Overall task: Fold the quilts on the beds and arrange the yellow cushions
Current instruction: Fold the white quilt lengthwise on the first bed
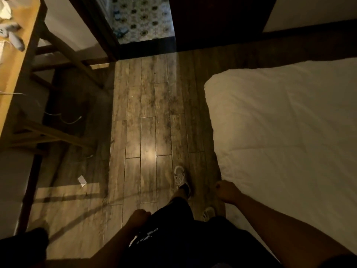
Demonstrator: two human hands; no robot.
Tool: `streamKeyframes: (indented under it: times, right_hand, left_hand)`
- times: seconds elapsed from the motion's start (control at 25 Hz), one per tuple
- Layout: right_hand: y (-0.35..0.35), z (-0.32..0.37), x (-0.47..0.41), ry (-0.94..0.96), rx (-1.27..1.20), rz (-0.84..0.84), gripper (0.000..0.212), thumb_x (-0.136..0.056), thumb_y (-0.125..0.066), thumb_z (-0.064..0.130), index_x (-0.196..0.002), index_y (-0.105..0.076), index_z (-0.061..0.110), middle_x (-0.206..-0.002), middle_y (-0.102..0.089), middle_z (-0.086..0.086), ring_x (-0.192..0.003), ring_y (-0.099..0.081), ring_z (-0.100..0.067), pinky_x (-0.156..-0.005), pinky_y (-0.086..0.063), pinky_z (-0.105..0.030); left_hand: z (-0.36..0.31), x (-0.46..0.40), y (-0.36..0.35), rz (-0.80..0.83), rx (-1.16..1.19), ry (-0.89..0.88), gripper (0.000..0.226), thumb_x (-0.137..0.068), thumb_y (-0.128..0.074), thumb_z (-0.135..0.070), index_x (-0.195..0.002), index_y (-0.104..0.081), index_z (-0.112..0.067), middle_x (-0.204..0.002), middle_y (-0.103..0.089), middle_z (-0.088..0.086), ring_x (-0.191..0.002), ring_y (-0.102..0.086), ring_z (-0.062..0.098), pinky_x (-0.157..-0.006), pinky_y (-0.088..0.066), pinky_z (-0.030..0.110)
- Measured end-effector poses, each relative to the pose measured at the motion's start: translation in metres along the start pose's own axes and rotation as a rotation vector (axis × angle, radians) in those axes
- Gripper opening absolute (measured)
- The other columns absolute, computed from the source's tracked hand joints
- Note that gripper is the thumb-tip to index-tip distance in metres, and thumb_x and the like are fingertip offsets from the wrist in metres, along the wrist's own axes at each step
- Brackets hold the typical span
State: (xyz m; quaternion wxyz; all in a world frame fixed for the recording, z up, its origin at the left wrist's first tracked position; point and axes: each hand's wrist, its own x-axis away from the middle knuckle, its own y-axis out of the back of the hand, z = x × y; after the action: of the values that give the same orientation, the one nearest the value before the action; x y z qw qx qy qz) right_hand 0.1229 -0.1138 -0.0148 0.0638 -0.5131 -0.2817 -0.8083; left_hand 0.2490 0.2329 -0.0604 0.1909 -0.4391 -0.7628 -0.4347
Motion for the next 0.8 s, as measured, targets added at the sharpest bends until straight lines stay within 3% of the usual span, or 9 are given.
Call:
streamKeyframes:
  times: [0.04,0.08,0.16,0.2,0.24,0.36,0.56,0.68,0.8]
  right_hand:
    - [0.017,0.013,-0.011,0.007,-0.014,-0.018,0.021,-0.097,-0.049,0.032,-0.109,-0.063,0.02,-0.128,-0.06,-0.011,-0.115,-0.057,-0.027,-0.089,-0.042,-0.028]
    - [0.031,0.025,-0.024,0.005,-0.037,-0.054,0.027,-0.096,-0.051,0.031,-0.117,-0.062,0.018,-0.128,-0.059,-0.01,-0.116,-0.056,-0.027,-0.09,-0.043,-0.028]
    - [0.058,0.045,-0.043,-0.02,-0.064,-0.072,0.032,-0.093,-0.054,0.031,-0.121,-0.061,0.017,-0.128,-0.06,-0.009,-0.115,-0.057,-0.026,-0.091,-0.044,-0.029]
    - [0.067,0.052,-0.05,-0.048,-0.057,-0.067,0.027,-0.092,-0.055,0.031,-0.114,-0.062,0.018,-0.127,-0.06,-0.009,-0.114,-0.057,-0.026,-0.09,-0.044,-0.029]
    - [0.077,0.059,-0.06,-0.078,-0.051,-0.066,0.016,-0.092,-0.054,0.03,-0.101,-0.062,0.02,-0.124,-0.062,-0.01,-0.112,-0.058,-0.026,-0.089,-0.044,-0.028]
    - [0.111,0.084,-0.072,-0.146,-0.071,-0.074,0.026,-0.096,-0.047,0.026,-0.071,-0.052,0.021,-0.105,-0.063,-0.005,-0.105,-0.061,-0.026,-0.081,-0.041,-0.025]
    - [0.166,0.1,-0.094,-0.247,-0.182,-0.145,0.028,-0.095,-0.049,0.03,-0.111,-0.063,0.011,-0.11,-0.061,-0.004,-0.097,-0.057,-0.022,-0.089,-0.045,-0.03]
    - [0.201,0.107,-0.124,-0.308,-0.212,-0.117,0.029,-0.096,-0.045,0.03,-0.108,-0.064,0.01,-0.114,-0.062,-0.009,-0.097,-0.058,-0.023,-0.088,-0.044,-0.03]
    - [0.246,0.12,-0.167,-0.312,-0.224,-0.059,0.023,-0.093,-0.046,0.034,-0.088,-0.062,0.018,-0.105,-0.065,-0.007,-0.097,-0.062,-0.025,-0.079,-0.044,-0.029]
  left_hand:
    - [-0.002,-0.016,0.014,-0.084,-0.08,-0.087,0.024,-0.043,-0.062,-0.048,-0.037,-0.059,-0.025,-0.031,-0.047,-0.007,-0.027,-0.047,-0.003,-0.032,-0.032,0.007]
    - [-0.002,-0.031,0.033,-0.042,-0.026,0.039,0.022,-0.052,-0.064,-0.044,-0.045,-0.065,-0.023,-0.039,-0.054,-0.006,-0.035,-0.055,-0.001,-0.038,-0.038,0.008]
    - [-0.033,-0.052,0.077,0.044,0.289,0.565,0.017,-0.084,-0.064,-0.023,-0.09,-0.075,-0.012,-0.08,-0.071,0.004,-0.073,-0.07,0.012,-0.063,-0.051,0.014]
    - [-0.052,-0.062,0.089,0.03,0.489,0.64,0.025,-0.093,-0.057,-0.019,-0.11,-0.07,-0.006,-0.094,-0.07,0.008,-0.082,-0.067,0.018,-0.066,-0.053,0.017]
    - [-0.063,-0.077,0.102,-0.011,0.334,0.573,0.029,-0.097,-0.053,-0.018,-0.118,-0.065,-0.002,-0.096,-0.067,0.009,-0.079,-0.063,0.02,-0.059,-0.054,0.019]
    - [-0.103,-0.13,0.168,0.154,0.274,0.619,0.027,-0.098,-0.05,-0.018,-0.113,-0.063,0.0,-0.091,-0.065,0.015,-0.074,-0.061,0.026,-0.063,-0.052,0.031]
    - [-0.159,-0.219,0.252,0.152,0.263,0.573,0.023,-0.099,-0.052,-0.02,-0.108,-0.064,-0.002,-0.091,-0.067,0.014,-0.073,-0.065,0.025,-0.066,-0.053,0.034]
    - [-0.192,-0.272,0.287,0.173,0.215,0.525,0.022,-0.1,-0.051,-0.018,-0.108,-0.064,-0.001,-0.091,-0.068,0.015,-0.074,-0.065,0.026,-0.067,-0.053,0.035]
    - [-0.217,-0.322,0.311,0.18,0.181,0.55,0.023,-0.1,-0.051,-0.017,-0.109,-0.064,-0.001,-0.09,-0.068,0.015,-0.073,-0.065,0.026,-0.068,-0.054,0.035]
